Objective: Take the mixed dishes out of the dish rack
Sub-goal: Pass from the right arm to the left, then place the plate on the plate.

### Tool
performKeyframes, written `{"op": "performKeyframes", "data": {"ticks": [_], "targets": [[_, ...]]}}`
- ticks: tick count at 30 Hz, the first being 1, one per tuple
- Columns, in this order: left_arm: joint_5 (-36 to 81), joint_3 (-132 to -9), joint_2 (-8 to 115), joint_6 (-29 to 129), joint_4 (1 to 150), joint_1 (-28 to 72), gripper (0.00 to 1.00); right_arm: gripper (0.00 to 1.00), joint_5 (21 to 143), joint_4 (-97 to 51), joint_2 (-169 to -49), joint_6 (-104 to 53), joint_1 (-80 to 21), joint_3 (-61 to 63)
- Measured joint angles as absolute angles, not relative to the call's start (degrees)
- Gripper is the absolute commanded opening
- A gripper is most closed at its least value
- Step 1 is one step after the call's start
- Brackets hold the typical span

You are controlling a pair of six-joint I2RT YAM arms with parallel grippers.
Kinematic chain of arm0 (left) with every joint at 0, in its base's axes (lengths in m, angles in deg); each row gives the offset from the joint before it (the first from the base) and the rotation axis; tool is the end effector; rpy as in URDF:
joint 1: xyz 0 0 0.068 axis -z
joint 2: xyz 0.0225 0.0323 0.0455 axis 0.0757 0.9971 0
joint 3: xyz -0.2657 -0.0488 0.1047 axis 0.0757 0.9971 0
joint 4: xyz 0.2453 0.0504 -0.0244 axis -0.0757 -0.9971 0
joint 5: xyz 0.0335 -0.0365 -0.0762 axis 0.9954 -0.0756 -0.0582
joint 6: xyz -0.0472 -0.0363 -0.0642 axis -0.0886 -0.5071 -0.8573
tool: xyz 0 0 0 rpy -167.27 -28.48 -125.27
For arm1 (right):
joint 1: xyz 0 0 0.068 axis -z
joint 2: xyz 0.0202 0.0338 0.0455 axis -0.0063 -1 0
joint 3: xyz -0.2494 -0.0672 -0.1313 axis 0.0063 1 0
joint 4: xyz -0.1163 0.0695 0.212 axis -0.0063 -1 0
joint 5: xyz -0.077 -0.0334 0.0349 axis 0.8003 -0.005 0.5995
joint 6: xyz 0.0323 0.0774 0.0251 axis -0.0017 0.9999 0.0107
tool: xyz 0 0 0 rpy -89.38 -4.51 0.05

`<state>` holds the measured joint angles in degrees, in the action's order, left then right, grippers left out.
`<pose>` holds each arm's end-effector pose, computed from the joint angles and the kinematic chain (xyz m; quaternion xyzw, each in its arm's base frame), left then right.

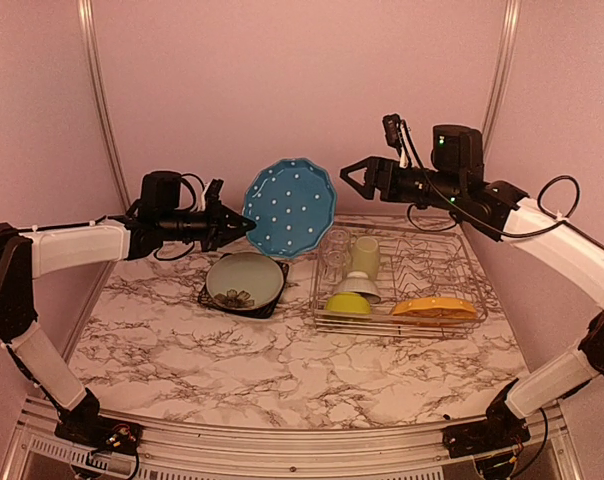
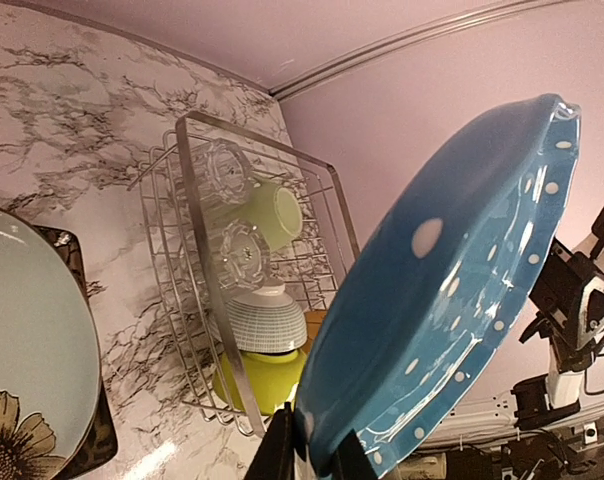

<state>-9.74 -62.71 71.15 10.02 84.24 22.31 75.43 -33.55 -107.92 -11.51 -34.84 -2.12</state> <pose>0.3314 -0.2227 0.2951 0.0381 0.7830 -0.5662 0.2548 0.2807 0.2153 0.4131 -0.1667 0.7599 0.3713 0.5068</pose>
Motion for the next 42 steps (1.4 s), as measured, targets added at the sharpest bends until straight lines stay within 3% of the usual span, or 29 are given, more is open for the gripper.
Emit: {"op": "performKeyframes", "data": {"ticks": [2,3,18,42], "targets": [[-9.67,-62.71,71.15,10.81,81.39,20.7,0.0,0.97,76.74,-34.33,-107.7,-12.82,-34.77,-2.12],[-9.56,-62.71,71.15,11.33,79.8,19.98,0.0,0.98,77.29,-34.79,-107.57,-12.97,-34.73,-2.14],[-1.5,-62.73,75.46,19.96,54.36,13.37,0.0,0.98,82.32,-44.19,-103.24,-21.5,-34.21,-4.17],[2.44,-66.89,84.77,19.18,49.72,11.28,0.0,0.99,83.36,-47.16,-102.89,-23.51,-34.21,-4.17]]}}
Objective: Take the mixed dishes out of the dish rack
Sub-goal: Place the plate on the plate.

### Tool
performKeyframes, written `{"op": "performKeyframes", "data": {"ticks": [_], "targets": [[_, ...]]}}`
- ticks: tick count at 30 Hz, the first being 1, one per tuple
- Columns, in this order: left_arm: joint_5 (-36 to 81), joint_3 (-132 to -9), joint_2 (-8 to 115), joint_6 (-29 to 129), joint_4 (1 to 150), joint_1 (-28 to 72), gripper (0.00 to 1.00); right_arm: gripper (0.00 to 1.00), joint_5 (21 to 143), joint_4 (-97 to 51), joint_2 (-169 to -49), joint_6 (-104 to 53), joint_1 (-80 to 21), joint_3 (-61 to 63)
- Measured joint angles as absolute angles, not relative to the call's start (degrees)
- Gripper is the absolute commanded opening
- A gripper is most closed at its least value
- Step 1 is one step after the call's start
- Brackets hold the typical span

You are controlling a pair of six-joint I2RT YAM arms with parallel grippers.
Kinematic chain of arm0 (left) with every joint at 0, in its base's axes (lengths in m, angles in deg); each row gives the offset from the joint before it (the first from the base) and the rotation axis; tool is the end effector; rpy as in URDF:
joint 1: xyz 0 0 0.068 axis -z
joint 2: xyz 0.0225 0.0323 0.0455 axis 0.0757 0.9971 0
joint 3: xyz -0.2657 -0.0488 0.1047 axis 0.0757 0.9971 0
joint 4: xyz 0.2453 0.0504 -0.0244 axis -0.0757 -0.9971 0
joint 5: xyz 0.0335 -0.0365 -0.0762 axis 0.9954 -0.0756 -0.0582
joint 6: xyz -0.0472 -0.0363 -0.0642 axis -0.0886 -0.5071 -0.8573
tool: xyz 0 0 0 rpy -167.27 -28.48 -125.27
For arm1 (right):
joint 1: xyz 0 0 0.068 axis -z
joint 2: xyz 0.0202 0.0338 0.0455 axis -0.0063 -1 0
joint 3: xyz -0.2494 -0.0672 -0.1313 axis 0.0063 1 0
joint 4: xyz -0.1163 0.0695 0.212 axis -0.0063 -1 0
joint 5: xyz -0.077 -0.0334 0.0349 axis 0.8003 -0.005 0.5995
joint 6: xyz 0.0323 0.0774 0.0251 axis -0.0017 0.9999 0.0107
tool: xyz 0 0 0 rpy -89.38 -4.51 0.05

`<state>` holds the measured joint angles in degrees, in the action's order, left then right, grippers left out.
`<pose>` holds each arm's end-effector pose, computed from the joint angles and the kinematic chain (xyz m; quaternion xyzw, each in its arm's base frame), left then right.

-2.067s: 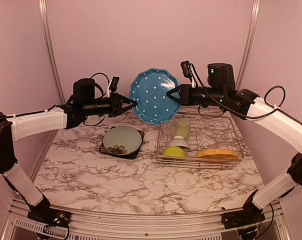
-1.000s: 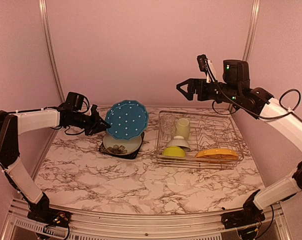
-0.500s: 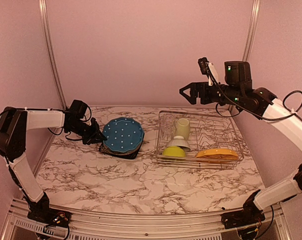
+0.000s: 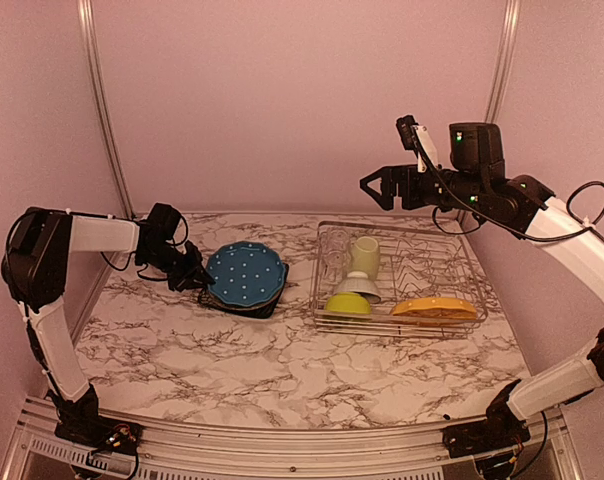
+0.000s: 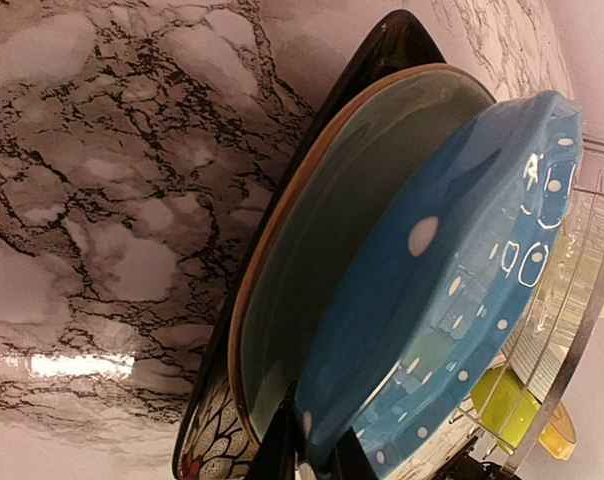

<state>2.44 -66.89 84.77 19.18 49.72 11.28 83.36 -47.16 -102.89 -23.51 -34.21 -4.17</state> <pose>0.3657 -0.1405 0.1610 -0.1574 0.9284 -0.3233 0.0940 0.2594 0.1836 0.4194 -0.2052 0.7875 0.2497 0.5247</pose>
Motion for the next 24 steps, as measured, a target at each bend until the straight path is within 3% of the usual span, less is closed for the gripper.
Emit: {"op": "performKeyframes", "data": {"ticks": [5,12,18,20,24], "targets": [[2.37,-67.04,85.6,19.05,49.66,11.3,0.03,0.98,83.5,-47.86,-102.89,-24.03,-34.21,-4.17],[1.72,-68.11,85.6,20.05,47.91,11.28,0.31,0.98,83.8,-48.15,-102.91,-24.54,-34.21,-4.17],[1.04,-69.16,85.6,21.47,46.34,11.34,0.39,0.99,83.82,-48.3,-102.91,-25.1,-34.21,-4.2],[1.1,-69.62,85.6,22.02,45.48,11.41,0.48,0.99,83.82,-48.67,-102.91,-25.3,-34.21,-4.24],[1.89,-71.59,85.47,24.12,43.25,11.82,0.9,0.99,83.98,-50.71,-103.24,-26.53,-34.21,-5.64]]}}
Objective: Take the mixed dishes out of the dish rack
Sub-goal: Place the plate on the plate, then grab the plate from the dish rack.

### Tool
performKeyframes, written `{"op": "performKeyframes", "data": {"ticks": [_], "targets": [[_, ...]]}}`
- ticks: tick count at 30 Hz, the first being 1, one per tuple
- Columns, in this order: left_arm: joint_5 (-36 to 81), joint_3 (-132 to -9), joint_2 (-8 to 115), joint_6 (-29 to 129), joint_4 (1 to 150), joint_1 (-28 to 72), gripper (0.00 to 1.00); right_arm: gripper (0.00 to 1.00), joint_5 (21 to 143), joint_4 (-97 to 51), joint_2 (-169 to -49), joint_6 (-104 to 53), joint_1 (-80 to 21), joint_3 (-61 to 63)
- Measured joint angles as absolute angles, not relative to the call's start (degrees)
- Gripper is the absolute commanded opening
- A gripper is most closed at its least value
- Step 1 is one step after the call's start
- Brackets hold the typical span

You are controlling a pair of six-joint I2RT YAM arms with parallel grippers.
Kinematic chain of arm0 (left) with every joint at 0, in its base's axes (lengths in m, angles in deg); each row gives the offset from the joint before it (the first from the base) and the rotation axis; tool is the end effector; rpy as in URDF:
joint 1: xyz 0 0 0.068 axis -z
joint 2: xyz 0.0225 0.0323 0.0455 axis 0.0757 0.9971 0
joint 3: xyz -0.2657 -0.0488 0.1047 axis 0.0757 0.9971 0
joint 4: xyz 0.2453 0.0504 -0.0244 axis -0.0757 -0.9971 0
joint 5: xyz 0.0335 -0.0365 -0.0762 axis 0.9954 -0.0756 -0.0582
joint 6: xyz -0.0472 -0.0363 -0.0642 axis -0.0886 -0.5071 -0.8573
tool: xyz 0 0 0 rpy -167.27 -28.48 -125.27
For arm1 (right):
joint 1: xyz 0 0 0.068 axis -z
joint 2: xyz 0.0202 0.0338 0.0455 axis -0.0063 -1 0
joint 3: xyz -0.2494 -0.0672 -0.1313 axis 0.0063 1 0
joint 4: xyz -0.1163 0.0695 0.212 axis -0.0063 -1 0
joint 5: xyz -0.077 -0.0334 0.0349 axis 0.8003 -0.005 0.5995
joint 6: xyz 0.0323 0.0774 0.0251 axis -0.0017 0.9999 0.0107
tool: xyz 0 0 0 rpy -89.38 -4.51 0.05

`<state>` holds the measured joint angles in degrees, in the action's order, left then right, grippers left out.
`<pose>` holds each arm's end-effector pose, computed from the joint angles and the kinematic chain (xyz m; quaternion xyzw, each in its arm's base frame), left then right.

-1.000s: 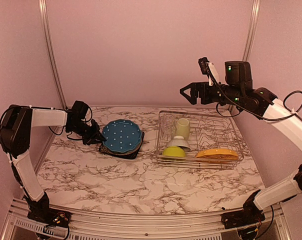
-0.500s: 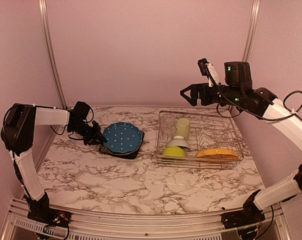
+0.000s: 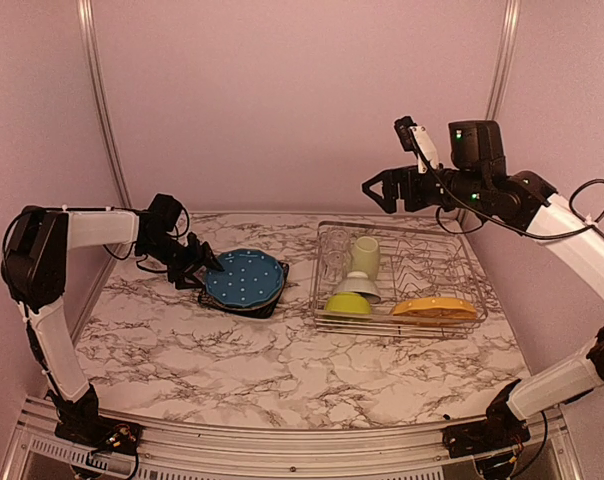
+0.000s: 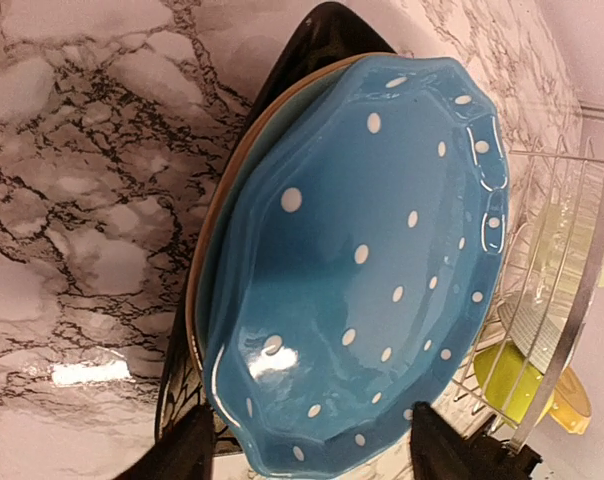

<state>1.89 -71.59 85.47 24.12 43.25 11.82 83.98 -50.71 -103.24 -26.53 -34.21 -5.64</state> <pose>0.3680 -0.1456 0.1733 -0.1176 0.9378 -0.3154 0.0854 0.2581 0.1817 0.4182 -0.2251 0.7948 0.2263 0.5162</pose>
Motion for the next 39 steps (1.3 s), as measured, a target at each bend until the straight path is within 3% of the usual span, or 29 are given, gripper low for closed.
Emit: {"op": "performKeyframes", "data": {"ticks": [1,2,18,27,39], "targets": [[2.39,-72.02,85.2,24.58,42.93,11.89,0.98,0.98,84.11,-51.25,-103.24,-26.94,-34.21,-5.99],[2.9,-72.39,84.85,25.25,42.53,11.91,0.99,0.98,84.39,-51.86,-103.2,-27.6,-34.21,-6.29],[8.71,-74.54,78.54,31.22,39.06,12.17,0.99,0.98,87.5,-67.12,-93.76,-42.72,-34.51,-8.04],[10.0,-75.1,76.13,32.73,38.73,13.2,0.99,0.98,96.28,-79.03,-91.66,-53.5,-42.71,-7.78],[11.57,-75.1,74.32,31.98,38.71,16.15,0.99,0.99,102.56,-89.92,-87.68,-57.96,-43.17,-3.21]]}}
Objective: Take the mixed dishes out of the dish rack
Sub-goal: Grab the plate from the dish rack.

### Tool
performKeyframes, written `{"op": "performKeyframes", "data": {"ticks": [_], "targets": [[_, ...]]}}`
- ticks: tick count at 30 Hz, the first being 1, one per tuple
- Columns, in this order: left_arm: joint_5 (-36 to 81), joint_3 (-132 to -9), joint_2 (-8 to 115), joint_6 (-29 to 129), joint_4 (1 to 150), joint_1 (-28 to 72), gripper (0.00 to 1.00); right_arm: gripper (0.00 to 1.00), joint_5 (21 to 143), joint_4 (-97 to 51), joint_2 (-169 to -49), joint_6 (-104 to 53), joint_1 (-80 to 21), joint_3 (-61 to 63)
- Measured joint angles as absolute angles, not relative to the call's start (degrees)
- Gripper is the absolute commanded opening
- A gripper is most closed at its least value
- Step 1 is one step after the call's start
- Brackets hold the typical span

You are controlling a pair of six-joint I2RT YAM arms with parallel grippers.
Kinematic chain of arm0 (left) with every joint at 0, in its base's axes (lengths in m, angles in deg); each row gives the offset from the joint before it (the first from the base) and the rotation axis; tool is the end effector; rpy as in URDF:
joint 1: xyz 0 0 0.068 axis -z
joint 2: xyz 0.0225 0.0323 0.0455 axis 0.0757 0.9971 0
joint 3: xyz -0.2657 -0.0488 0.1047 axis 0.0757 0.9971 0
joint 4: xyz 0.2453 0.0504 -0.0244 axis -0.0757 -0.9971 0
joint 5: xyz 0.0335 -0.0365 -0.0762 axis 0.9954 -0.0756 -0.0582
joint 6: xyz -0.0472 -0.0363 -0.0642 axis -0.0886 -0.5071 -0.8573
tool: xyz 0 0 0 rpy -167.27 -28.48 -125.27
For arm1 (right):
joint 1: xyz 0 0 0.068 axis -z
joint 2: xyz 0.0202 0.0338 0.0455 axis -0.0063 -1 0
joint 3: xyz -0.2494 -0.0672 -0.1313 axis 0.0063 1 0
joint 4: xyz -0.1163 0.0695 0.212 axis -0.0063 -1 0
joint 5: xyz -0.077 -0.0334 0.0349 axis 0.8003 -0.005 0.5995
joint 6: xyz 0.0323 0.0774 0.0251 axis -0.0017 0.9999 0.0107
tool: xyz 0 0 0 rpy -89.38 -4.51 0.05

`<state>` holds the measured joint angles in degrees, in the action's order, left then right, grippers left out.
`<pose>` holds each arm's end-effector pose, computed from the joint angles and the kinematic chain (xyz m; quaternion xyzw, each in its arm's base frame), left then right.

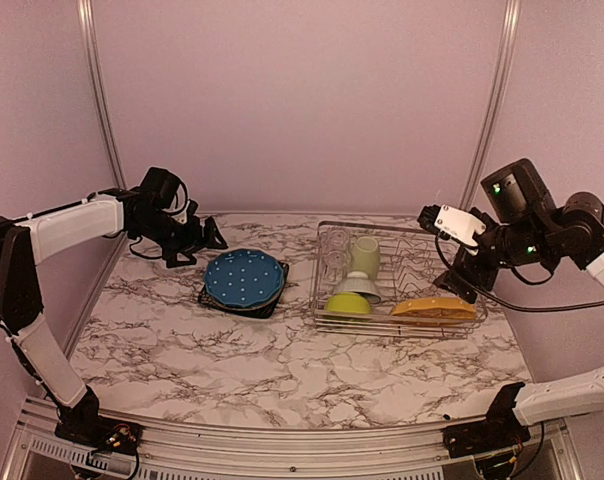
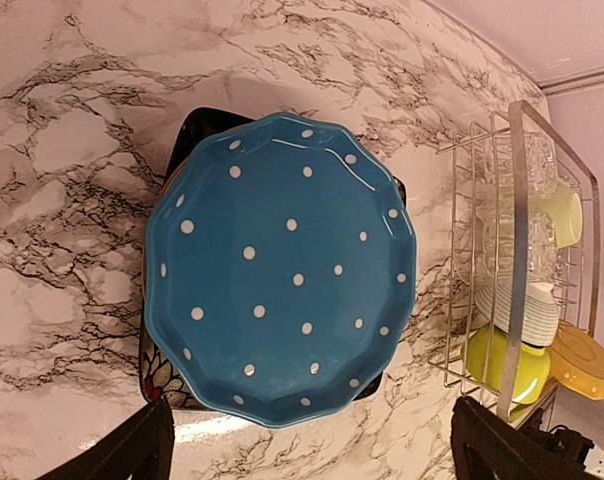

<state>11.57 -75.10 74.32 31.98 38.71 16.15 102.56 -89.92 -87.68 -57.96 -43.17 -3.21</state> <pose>0.3453 -0.1563 0.2533 -0.0212 0.9385 -0.2731 0.2103 0.1437 0.1088 0.3833 -0.4859 0.7892 -0.0533 0.3717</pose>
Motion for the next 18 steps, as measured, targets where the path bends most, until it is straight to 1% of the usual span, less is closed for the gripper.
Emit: {"op": "performKeyframes", "data": {"ticks": [9,18], "targets": [[12.32,-75.37,74.32,30.83,38.75,17.35,0.99,0.99,102.34,-94.29,-87.53,-60.64,-43.21,2.16],[12.47,-75.69,74.32,29.67,39.49,18.03,0.99,0.98,107.89,-92.69,-88.64,-64.58,-43.21,9.25]]}}
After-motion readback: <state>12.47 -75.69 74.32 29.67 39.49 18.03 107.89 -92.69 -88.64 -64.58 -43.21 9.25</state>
